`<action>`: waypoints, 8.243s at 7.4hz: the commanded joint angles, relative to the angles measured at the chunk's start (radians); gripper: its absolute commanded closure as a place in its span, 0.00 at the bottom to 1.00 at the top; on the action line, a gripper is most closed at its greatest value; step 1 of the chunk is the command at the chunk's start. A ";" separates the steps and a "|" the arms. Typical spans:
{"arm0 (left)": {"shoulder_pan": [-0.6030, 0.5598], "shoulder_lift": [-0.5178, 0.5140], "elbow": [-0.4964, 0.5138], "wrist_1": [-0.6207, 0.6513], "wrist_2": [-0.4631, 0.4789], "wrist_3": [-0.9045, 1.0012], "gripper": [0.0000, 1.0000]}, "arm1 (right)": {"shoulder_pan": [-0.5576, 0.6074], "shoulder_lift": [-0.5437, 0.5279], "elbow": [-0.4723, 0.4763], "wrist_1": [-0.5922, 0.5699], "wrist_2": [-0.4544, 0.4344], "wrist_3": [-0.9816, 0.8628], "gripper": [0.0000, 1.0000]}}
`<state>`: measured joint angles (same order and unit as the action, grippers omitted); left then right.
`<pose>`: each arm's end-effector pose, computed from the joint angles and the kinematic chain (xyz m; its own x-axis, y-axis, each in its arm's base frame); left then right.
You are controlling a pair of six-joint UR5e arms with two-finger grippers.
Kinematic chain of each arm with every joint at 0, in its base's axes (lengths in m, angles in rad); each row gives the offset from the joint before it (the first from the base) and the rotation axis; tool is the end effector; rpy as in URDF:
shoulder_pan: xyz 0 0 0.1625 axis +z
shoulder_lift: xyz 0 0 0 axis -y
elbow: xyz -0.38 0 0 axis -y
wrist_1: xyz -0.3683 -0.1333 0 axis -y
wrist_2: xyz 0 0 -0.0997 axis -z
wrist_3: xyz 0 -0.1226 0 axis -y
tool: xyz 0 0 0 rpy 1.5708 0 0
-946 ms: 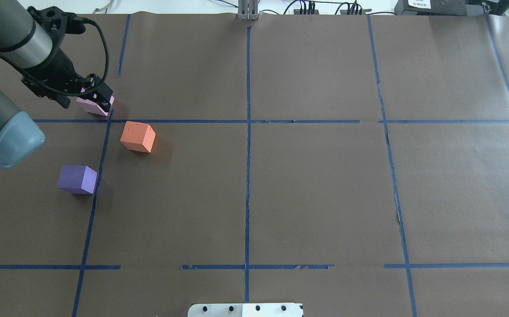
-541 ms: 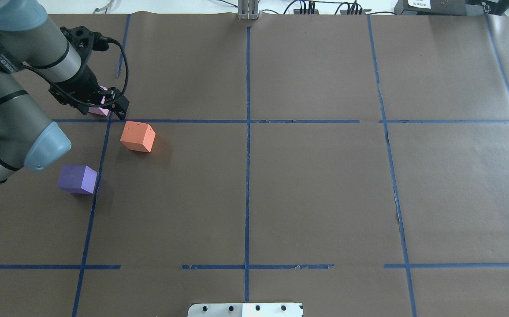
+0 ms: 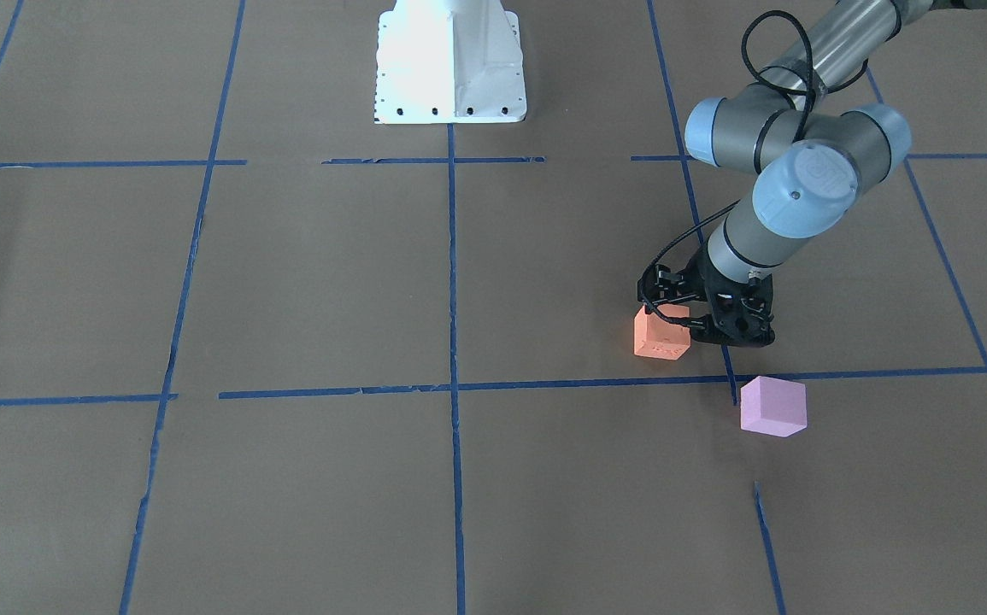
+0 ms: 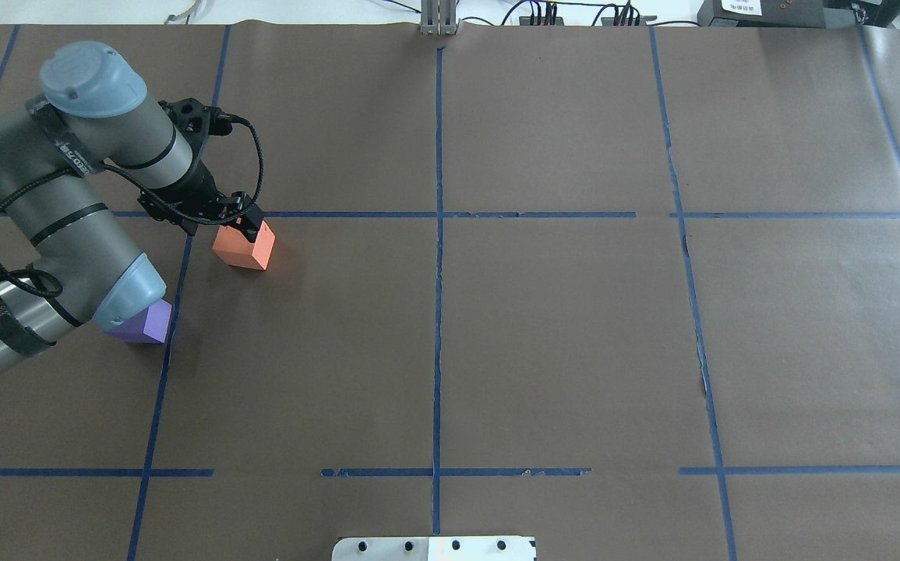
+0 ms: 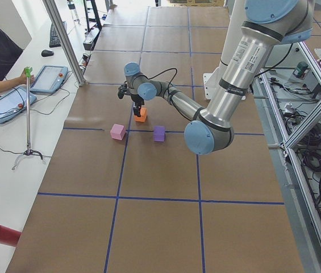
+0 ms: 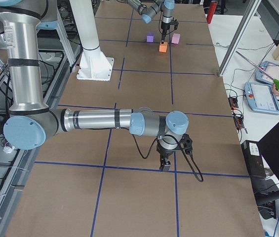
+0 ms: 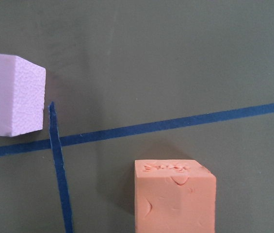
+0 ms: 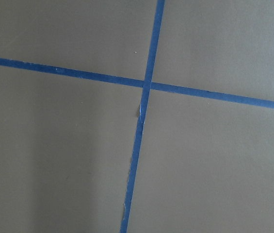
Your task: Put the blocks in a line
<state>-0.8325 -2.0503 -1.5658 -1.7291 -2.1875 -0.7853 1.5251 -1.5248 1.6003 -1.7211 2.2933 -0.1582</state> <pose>0.3862 -0.5172 0.3531 0.6476 0.1455 -0.7480 -0.1199 0.9888 0.0885 0.0304 -0.4792 0.6135 0.7351 -0.1420 0.6630 0.1634 0.9861 0.0301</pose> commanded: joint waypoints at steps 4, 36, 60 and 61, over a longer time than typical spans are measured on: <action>0.006 -0.022 0.055 -0.036 0.002 -0.026 0.00 | 0.000 0.000 0.001 0.000 0.000 0.000 0.00; -0.165 0.081 0.073 0.082 -0.146 0.227 0.91 | 0.000 0.000 0.000 0.000 0.000 0.000 0.00; -0.477 0.123 -0.082 0.310 -0.161 0.601 0.00 | 0.000 0.000 0.000 0.000 0.000 0.000 0.00; -0.558 0.190 -0.083 0.307 -0.161 0.739 0.00 | 0.000 0.000 0.000 0.000 0.000 -0.001 0.00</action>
<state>-1.2903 -1.9224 -1.6401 -1.4456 -2.3503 -0.2256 1.5248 -1.5248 1.6001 -1.7211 2.2933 -0.1584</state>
